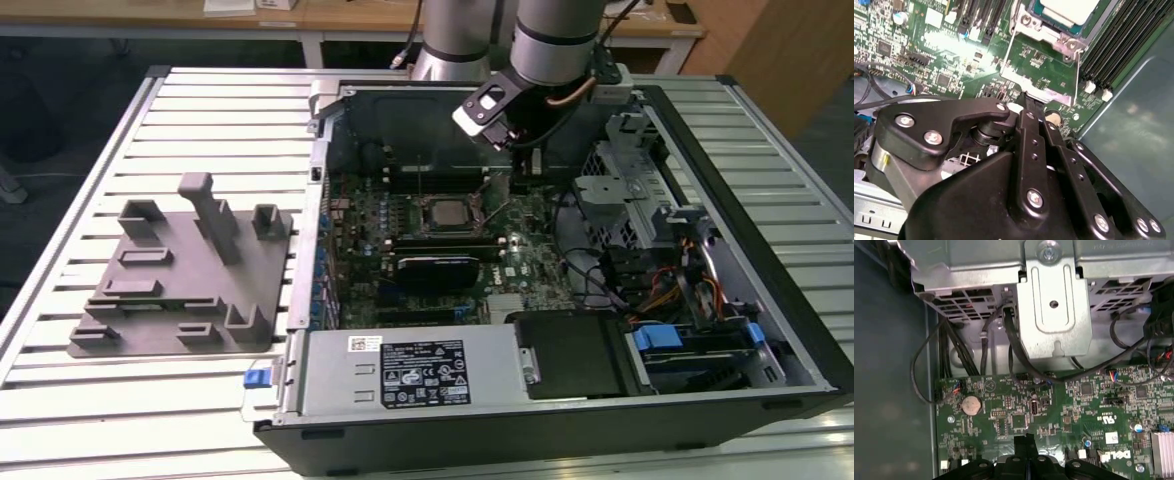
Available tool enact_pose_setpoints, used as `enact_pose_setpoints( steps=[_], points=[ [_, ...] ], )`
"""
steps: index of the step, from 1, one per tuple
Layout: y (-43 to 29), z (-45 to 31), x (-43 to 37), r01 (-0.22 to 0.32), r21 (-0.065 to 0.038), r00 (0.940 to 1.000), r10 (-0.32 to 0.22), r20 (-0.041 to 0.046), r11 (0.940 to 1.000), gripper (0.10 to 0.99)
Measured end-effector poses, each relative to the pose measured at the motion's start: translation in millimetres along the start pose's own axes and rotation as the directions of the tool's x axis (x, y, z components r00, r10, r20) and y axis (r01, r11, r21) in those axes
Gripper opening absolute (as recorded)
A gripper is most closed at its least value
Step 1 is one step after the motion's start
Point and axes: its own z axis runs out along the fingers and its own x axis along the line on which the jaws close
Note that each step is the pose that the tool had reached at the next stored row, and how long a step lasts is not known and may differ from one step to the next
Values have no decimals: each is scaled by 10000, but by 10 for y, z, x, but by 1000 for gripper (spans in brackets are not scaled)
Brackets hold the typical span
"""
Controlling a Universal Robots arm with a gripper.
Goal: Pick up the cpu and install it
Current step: 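Close the cpu cover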
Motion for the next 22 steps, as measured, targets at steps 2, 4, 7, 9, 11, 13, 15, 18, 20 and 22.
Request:
enact_pose_setpoints(
  steps=[2, 4, 7, 9, 11, 13, 15, 18, 20, 22],
  points=[
    [-21, -1, -1, -1, 1, 10000, 1, -10, 10000, 106],
    [-47, -2, -3, -1, 2, 10000, 1, -24, 10000, 106],
    [-99, -4, -8, -3, 5, 10000, 3, -61, 10000, 106],
    [-135, -6, -11, -4, 8, 10000, 4, -87, 10000, 106],
    [-172, -7, -14, -5, 10, 9999, 5, -114, 10000, 106],
    [-211, -8, -18, -6, 13, 9999, 6, -137, 10000, 106],
    [-250, -10, -22, -8, 15, 9999, 8, -161, 10000, 106],
    [-312, -11, -27, -9, 19, 9998, 9, -198, 10000, 106],
    [-350, -11, -31, -10, 20, 9998, 10, -218, 10000, 106],
    [-383, -10, -34, -10, 21, 9997, 11, -231, 10000, 106]
  ],
)
